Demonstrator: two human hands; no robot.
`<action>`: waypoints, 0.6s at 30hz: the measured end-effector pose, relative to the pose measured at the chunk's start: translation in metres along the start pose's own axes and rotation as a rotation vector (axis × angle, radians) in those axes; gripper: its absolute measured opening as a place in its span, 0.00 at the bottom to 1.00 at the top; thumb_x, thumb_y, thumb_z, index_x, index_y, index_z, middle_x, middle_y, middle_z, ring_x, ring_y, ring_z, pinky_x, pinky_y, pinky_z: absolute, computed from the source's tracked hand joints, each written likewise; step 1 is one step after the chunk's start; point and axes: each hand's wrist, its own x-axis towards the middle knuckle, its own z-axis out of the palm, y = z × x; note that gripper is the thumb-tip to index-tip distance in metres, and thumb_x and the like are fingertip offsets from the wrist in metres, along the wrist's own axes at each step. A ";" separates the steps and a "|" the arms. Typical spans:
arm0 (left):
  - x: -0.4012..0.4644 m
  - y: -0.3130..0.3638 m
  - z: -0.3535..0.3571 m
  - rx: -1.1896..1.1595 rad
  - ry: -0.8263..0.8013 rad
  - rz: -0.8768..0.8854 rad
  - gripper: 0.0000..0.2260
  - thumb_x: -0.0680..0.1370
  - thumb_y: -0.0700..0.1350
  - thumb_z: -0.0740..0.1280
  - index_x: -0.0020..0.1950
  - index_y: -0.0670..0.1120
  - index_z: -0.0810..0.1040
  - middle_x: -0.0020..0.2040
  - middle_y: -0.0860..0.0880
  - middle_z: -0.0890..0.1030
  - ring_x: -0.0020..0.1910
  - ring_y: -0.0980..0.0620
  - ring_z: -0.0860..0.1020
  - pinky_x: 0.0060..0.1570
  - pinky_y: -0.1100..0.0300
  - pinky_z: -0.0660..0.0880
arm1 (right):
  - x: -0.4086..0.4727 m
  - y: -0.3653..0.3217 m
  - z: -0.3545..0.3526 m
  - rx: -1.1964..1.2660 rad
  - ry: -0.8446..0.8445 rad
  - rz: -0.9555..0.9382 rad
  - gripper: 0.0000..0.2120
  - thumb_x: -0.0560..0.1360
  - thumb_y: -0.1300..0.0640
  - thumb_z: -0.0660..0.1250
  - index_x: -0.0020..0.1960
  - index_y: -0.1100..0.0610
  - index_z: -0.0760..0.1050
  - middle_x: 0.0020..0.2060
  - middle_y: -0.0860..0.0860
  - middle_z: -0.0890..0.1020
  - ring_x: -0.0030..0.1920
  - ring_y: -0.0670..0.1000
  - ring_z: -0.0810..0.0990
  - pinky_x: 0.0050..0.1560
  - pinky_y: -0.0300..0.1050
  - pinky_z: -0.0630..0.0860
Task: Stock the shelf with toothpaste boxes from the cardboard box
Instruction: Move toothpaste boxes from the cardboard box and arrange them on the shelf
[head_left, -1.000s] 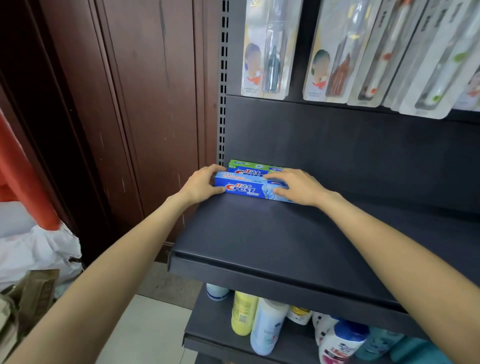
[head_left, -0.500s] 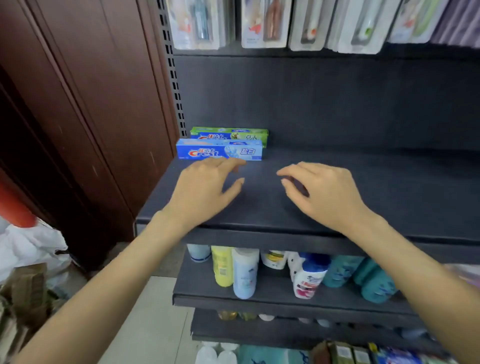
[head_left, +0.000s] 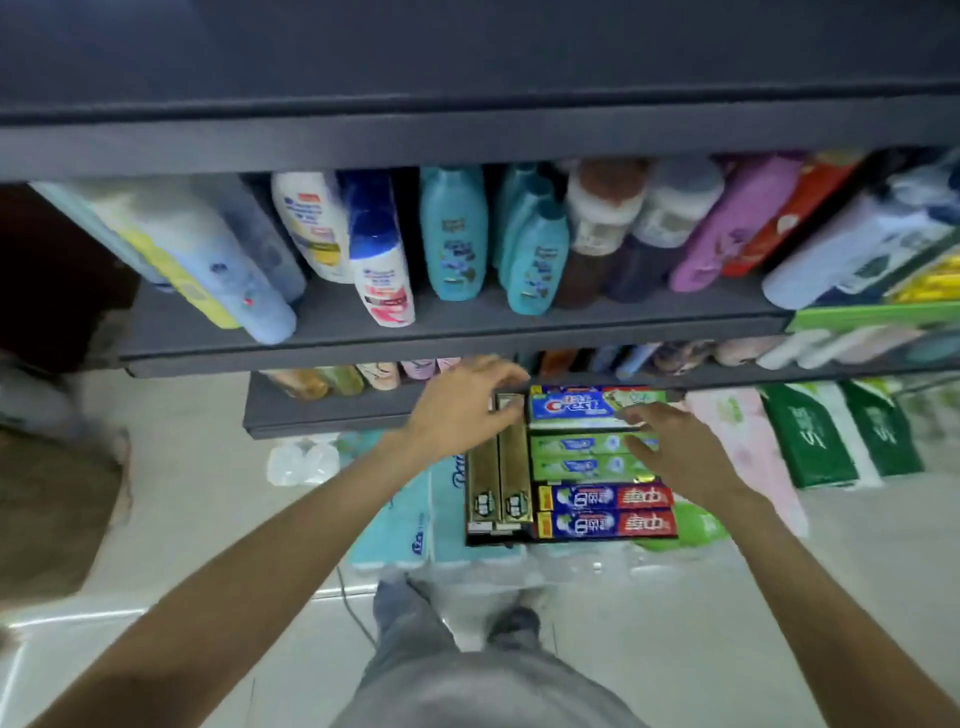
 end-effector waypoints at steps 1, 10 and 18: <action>0.005 -0.001 0.027 0.065 -0.111 -0.047 0.15 0.76 0.50 0.64 0.62 0.50 0.75 0.61 0.50 0.77 0.61 0.49 0.74 0.57 0.55 0.71 | -0.004 0.020 0.008 -0.011 -0.024 0.026 0.14 0.73 0.60 0.69 0.58 0.54 0.78 0.55 0.54 0.81 0.54 0.57 0.80 0.50 0.50 0.76; 0.033 0.015 0.153 0.192 -0.120 -0.186 0.29 0.75 0.52 0.67 0.73 0.49 0.61 0.70 0.47 0.65 0.69 0.47 0.62 0.70 0.53 0.61 | 0.014 0.091 0.045 -0.095 -0.032 -0.013 0.30 0.71 0.60 0.70 0.71 0.54 0.65 0.69 0.59 0.65 0.67 0.62 0.65 0.65 0.55 0.67; 0.073 0.004 0.172 0.357 -0.305 -0.182 0.33 0.76 0.53 0.65 0.76 0.48 0.54 0.68 0.44 0.66 0.70 0.45 0.63 0.73 0.50 0.54 | 0.035 0.098 0.066 0.507 -0.174 0.509 0.47 0.70 0.60 0.74 0.75 0.57 0.44 0.66 0.60 0.71 0.60 0.61 0.75 0.57 0.51 0.72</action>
